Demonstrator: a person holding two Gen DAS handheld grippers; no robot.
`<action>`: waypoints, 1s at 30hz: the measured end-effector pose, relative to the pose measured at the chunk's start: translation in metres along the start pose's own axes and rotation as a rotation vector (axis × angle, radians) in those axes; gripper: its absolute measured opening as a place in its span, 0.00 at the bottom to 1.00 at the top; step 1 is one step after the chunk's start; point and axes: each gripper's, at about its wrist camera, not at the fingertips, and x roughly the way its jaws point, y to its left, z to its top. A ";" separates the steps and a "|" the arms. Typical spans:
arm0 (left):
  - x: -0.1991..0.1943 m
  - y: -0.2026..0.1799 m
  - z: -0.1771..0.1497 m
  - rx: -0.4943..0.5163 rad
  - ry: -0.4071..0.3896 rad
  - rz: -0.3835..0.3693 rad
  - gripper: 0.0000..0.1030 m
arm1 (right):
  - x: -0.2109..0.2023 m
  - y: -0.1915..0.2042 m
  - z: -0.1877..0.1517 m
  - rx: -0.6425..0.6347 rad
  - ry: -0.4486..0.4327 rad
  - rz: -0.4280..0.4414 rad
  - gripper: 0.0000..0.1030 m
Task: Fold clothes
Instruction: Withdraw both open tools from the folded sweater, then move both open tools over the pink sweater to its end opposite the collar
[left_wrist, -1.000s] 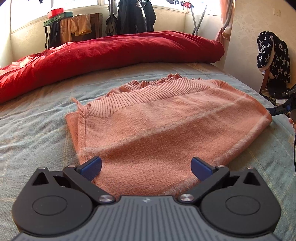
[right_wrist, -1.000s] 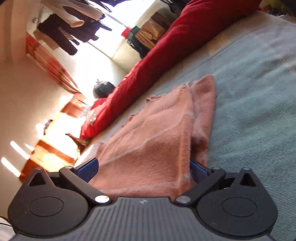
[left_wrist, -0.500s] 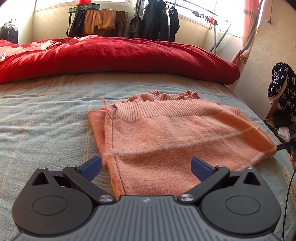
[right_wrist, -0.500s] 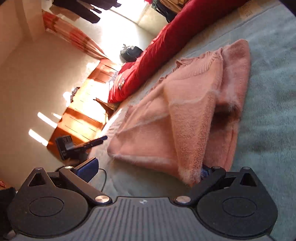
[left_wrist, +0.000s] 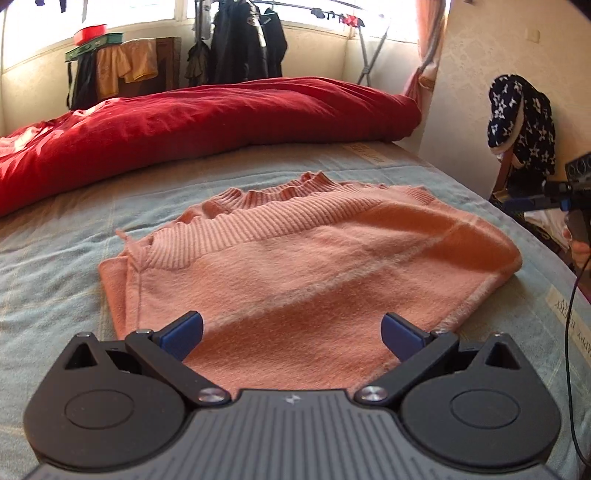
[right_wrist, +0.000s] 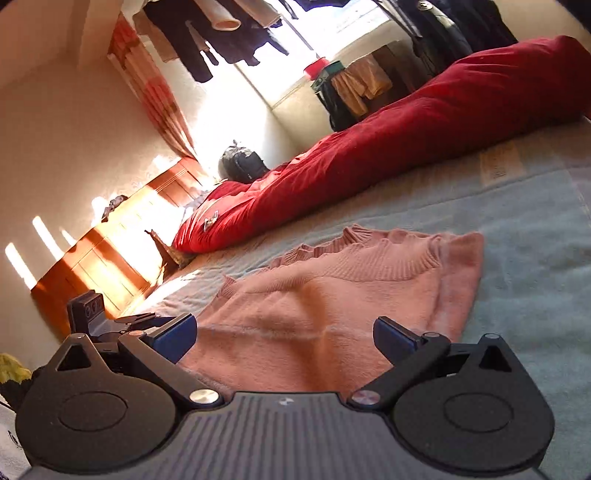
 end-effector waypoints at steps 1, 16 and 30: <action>0.006 -0.005 0.001 0.025 0.003 -0.005 0.99 | 0.017 0.002 0.000 -0.025 0.031 -0.014 1.00; 0.011 0.033 -0.013 -0.058 0.048 0.021 0.99 | 0.042 -0.042 0.038 -0.029 0.015 -0.283 0.96; 0.019 0.024 -0.012 -0.013 0.022 0.039 0.99 | 0.104 -0.052 0.038 -0.176 0.110 -0.616 0.13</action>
